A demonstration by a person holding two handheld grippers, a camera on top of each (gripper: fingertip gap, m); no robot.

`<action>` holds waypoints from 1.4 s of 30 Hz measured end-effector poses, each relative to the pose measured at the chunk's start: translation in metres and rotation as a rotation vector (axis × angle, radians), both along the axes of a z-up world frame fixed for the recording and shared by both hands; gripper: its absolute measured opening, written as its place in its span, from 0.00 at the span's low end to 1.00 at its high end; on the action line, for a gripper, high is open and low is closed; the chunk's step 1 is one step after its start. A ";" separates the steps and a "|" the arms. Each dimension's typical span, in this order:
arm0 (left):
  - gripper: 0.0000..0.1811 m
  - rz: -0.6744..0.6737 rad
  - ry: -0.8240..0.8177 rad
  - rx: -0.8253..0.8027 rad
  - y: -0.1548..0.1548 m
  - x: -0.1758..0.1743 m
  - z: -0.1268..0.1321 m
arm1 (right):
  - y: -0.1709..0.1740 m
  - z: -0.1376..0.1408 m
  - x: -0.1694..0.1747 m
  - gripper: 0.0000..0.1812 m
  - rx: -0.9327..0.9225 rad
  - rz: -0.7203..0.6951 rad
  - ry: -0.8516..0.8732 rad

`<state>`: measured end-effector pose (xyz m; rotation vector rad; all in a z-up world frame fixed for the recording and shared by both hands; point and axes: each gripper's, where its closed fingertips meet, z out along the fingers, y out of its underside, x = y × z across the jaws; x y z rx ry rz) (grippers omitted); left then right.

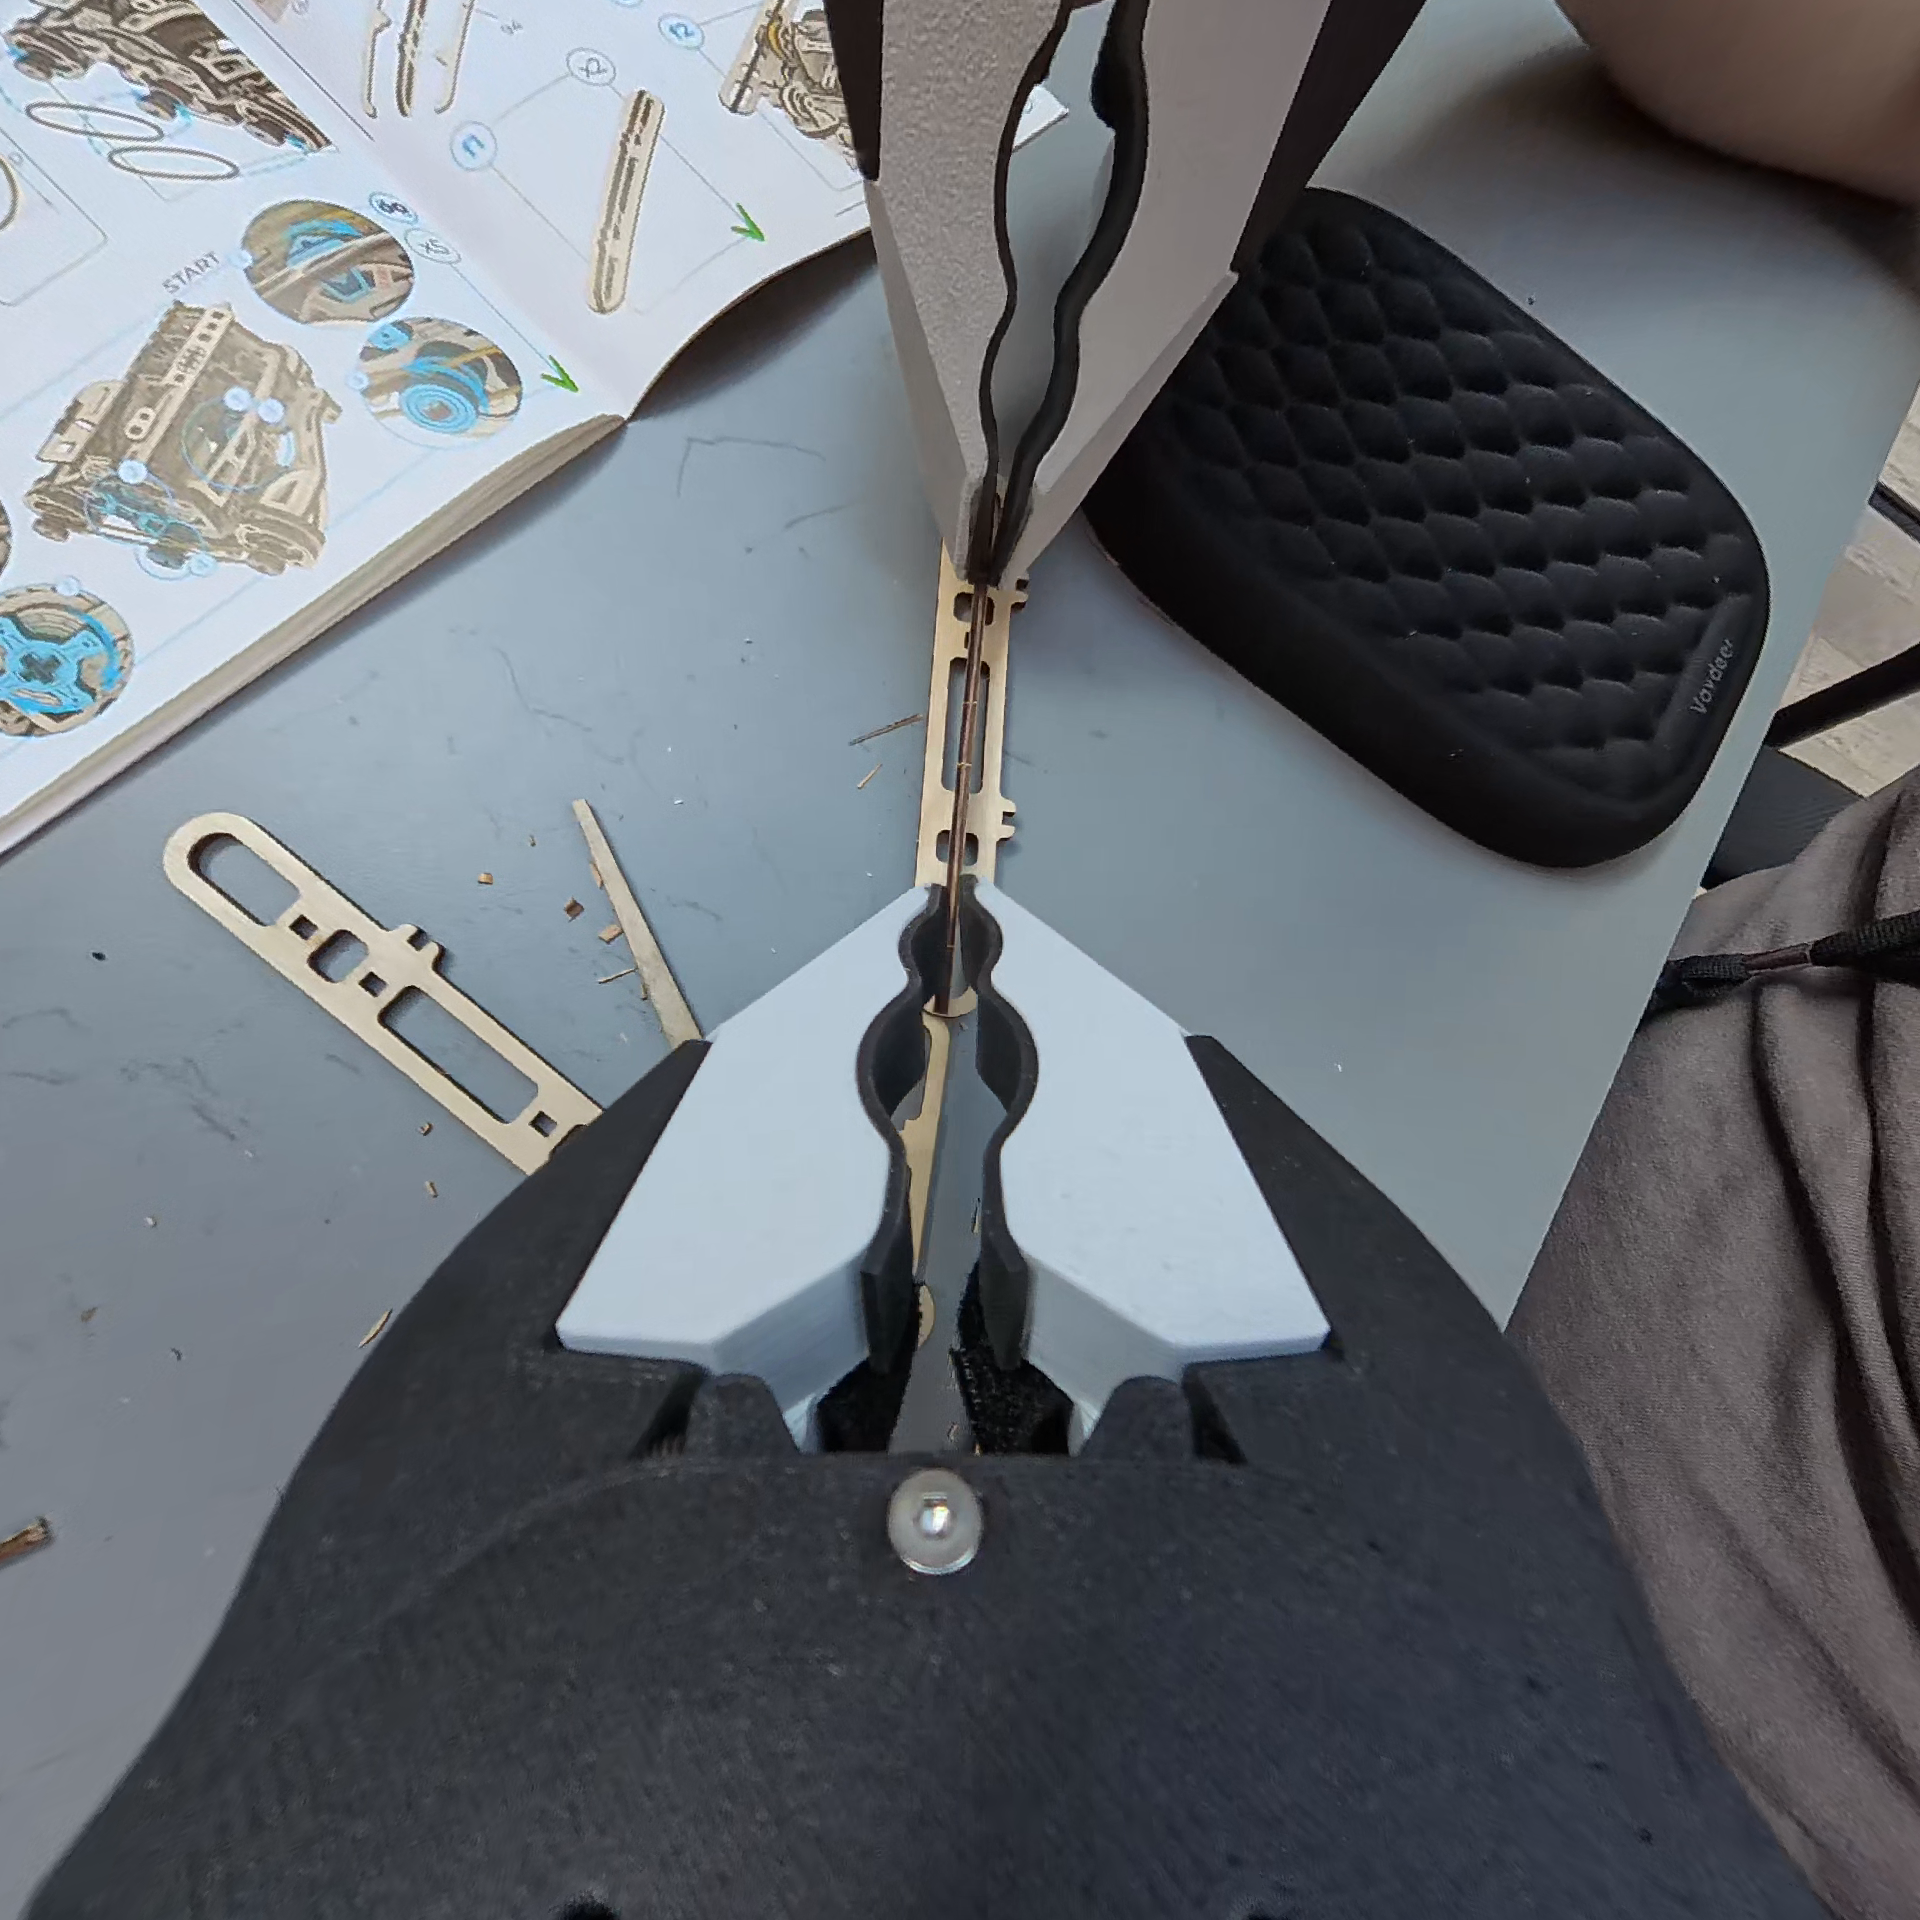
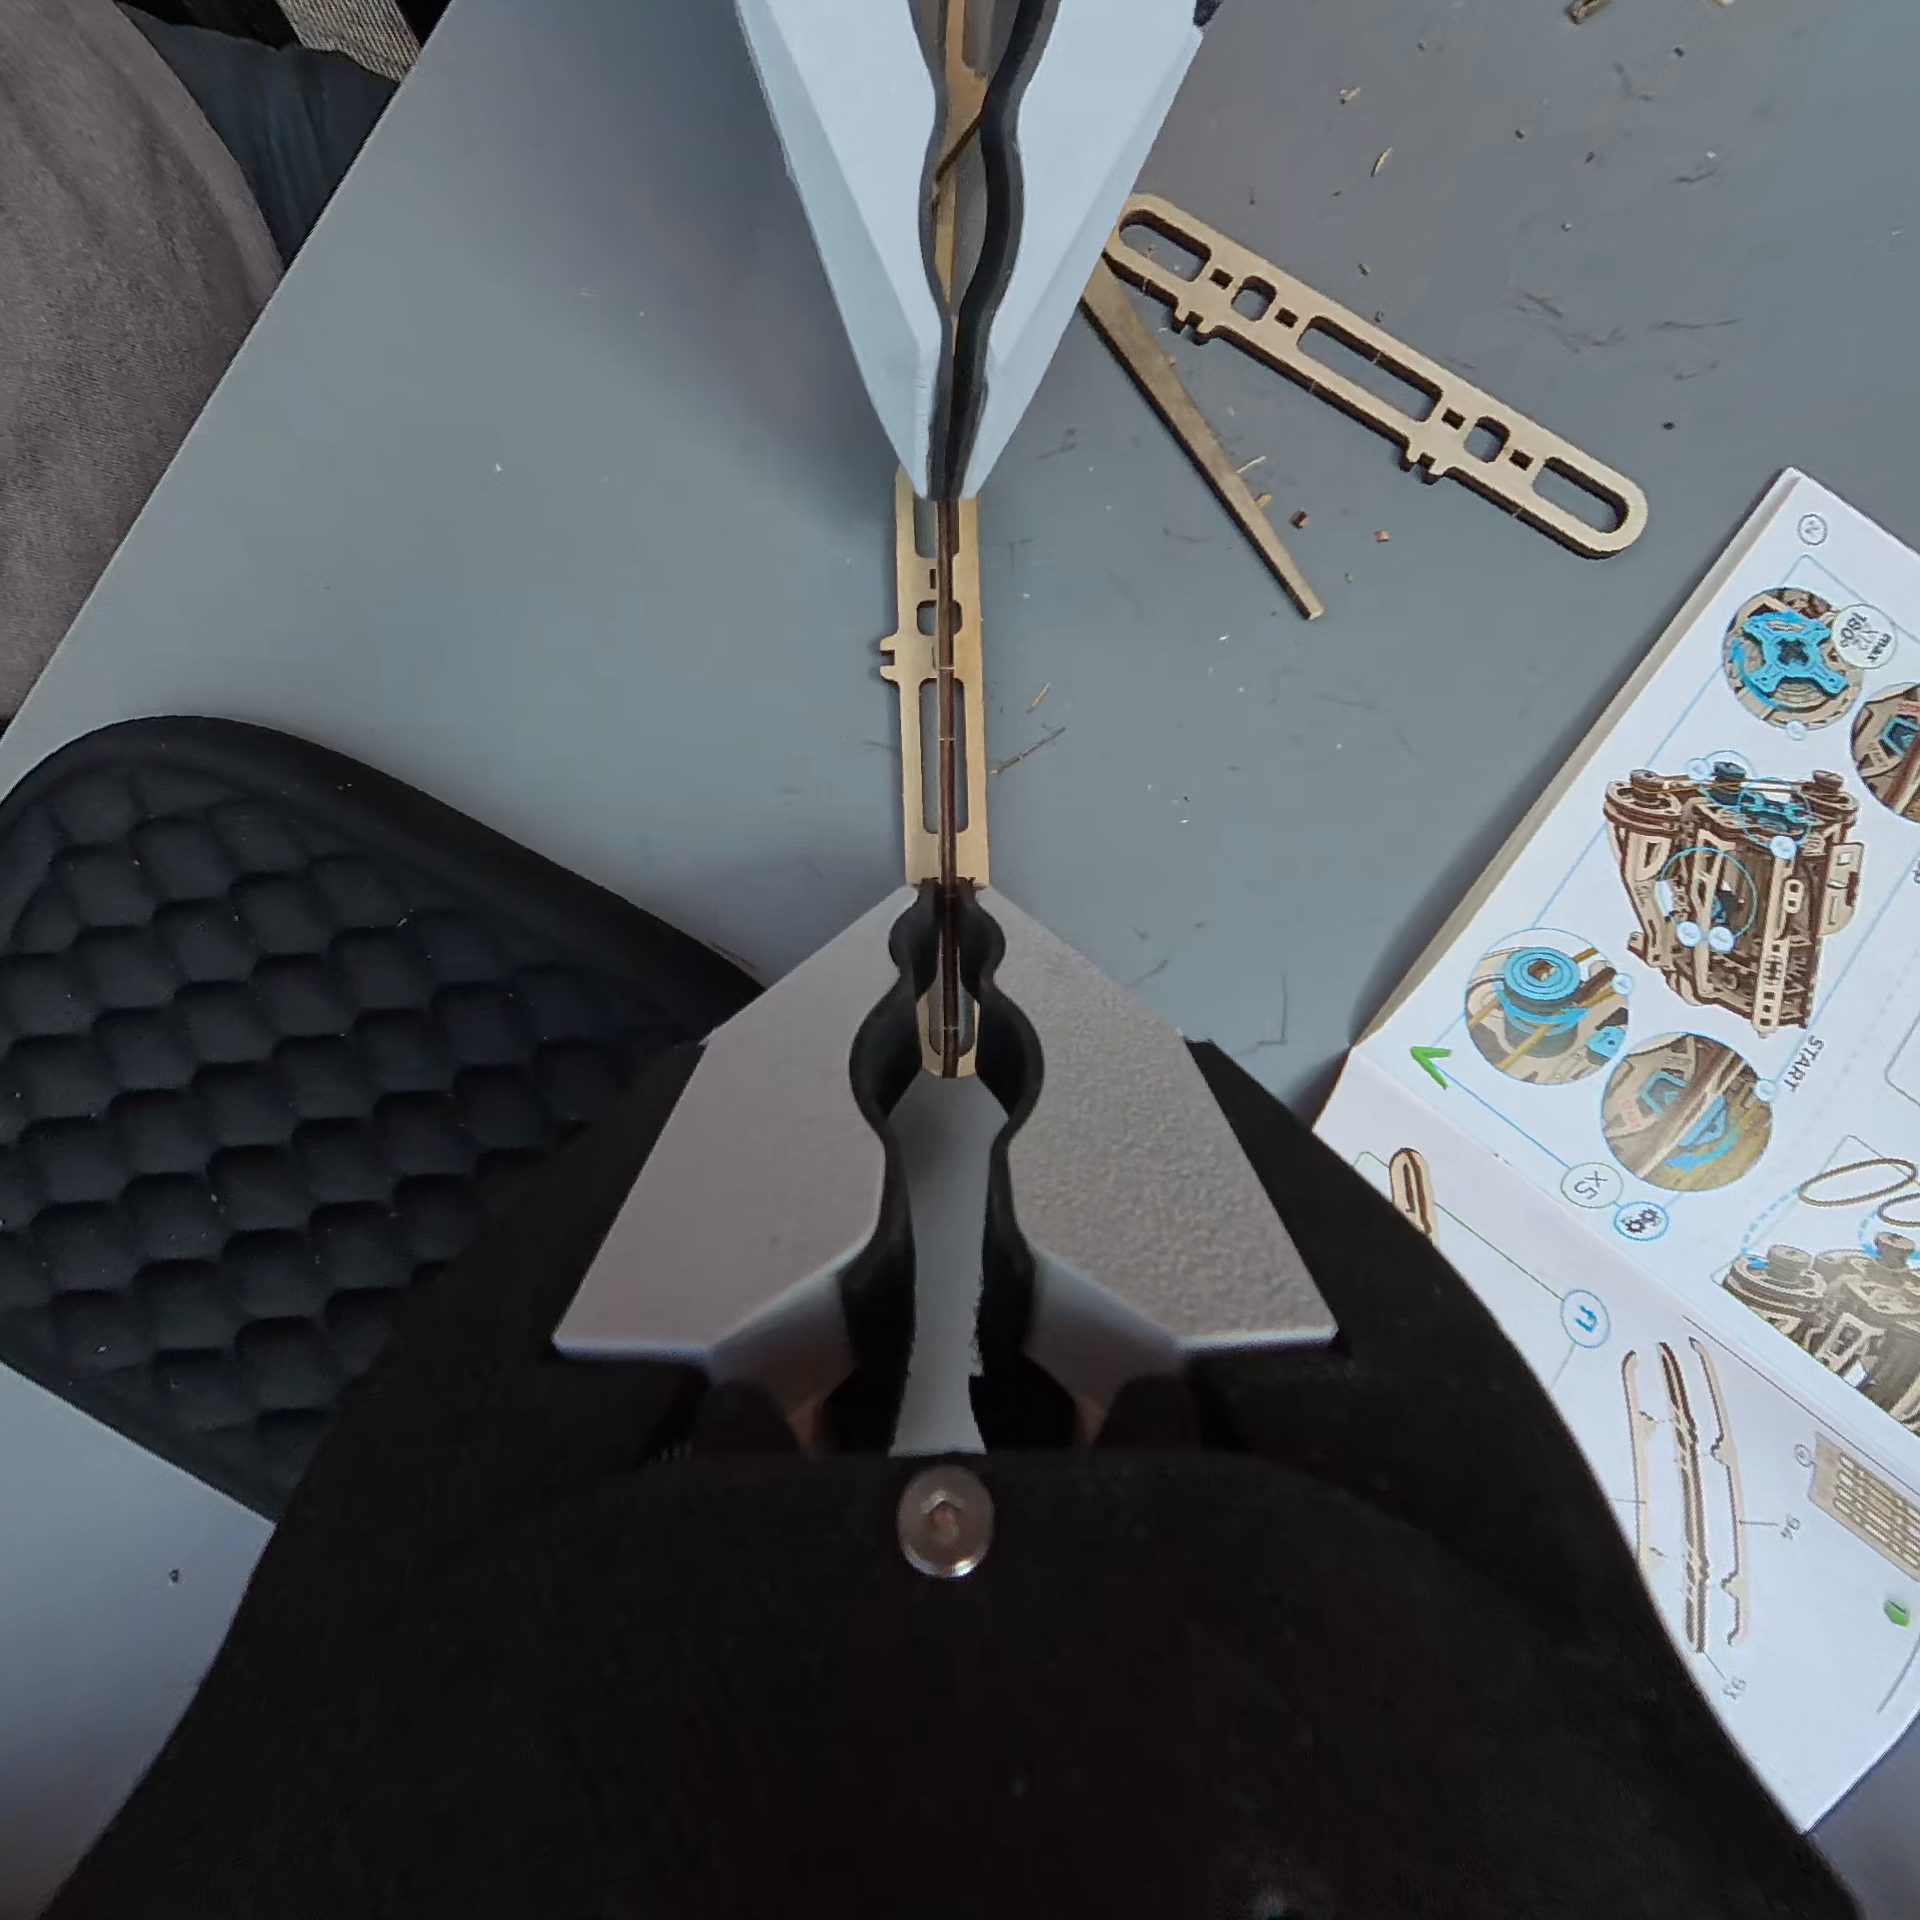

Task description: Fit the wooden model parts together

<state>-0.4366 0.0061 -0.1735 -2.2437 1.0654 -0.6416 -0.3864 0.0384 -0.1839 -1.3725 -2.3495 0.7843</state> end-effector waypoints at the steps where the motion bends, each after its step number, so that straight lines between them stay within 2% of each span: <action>1: 0.00 0.001 -0.006 -0.006 0.001 0.000 0.000 | 0.000 0.000 0.000 0.00 -0.004 0.000 0.001; 15: 0.00 -0.036 0.010 -0.016 0.006 0.014 -0.005 | 0.001 0.000 0.002 0.00 -0.033 -0.008 0.004; 35: 0.00 -0.028 0.093 0.039 0.010 0.011 -0.008 | 0.005 0.007 0.004 0.02 -0.041 -0.004 0.047; 42: 0.00 -0.038 0.110 0.041 0.009 0.012 -0.014 | 0.008 -0.001 0.004 0.03 -0.031 -0.016 0.011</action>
